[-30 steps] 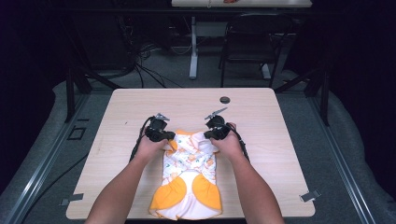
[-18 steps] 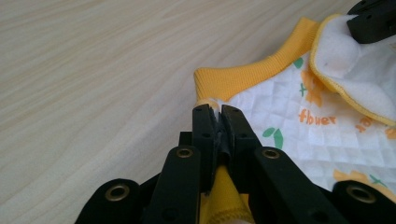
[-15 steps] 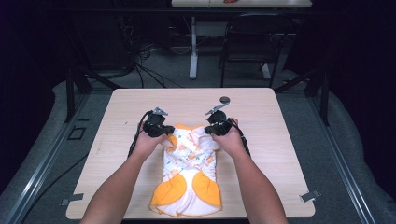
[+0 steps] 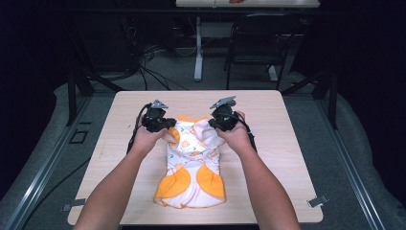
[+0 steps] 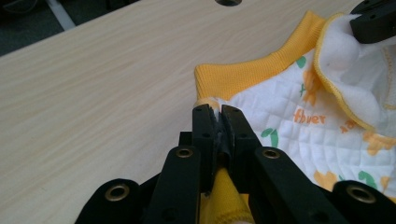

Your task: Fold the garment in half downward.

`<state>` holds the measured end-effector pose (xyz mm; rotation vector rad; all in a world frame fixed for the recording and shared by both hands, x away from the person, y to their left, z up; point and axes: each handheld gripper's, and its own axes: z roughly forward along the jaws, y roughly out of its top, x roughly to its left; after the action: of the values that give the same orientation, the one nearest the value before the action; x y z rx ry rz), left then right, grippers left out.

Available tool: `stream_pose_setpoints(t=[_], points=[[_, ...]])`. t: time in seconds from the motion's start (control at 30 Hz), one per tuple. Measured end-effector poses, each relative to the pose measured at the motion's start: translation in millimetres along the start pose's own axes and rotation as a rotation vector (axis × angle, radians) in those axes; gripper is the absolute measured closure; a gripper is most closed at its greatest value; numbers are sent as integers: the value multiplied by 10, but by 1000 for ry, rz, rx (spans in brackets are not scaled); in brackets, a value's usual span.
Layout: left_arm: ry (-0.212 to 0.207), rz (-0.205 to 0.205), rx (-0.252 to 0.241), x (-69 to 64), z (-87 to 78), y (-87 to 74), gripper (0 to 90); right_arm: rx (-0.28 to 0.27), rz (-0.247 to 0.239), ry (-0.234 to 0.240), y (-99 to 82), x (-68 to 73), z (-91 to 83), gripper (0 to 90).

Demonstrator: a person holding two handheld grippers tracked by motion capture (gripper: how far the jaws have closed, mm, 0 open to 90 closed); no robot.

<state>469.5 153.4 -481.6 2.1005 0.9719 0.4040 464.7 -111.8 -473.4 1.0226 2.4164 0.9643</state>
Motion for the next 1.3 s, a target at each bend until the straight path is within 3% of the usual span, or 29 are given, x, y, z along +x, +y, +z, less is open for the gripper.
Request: stream_pose_setpoints(t=[0.17, 0.37, 0.8, 1.13, 1.3], points=[[3, 20, -44, -5, -103, 68, 847, -32, -34, -14, 90, 11, -120, 873], [-16, 49, -63, -56, -183, 32, 847, -50, -70, -12, 50, 45, -191, 872], [-65, 67, -75, -132, -295, -127, 847, -83, -117, 44, -149, 182, -324, 872], [-97, 81, -77, -206, -347, -270, 846, -65, -168, 60, -203, 262, -446, 872], [-111, 89, -66, -234, -357, -324, 846, -64, -170, 73, -274, 307, -454, 871]])
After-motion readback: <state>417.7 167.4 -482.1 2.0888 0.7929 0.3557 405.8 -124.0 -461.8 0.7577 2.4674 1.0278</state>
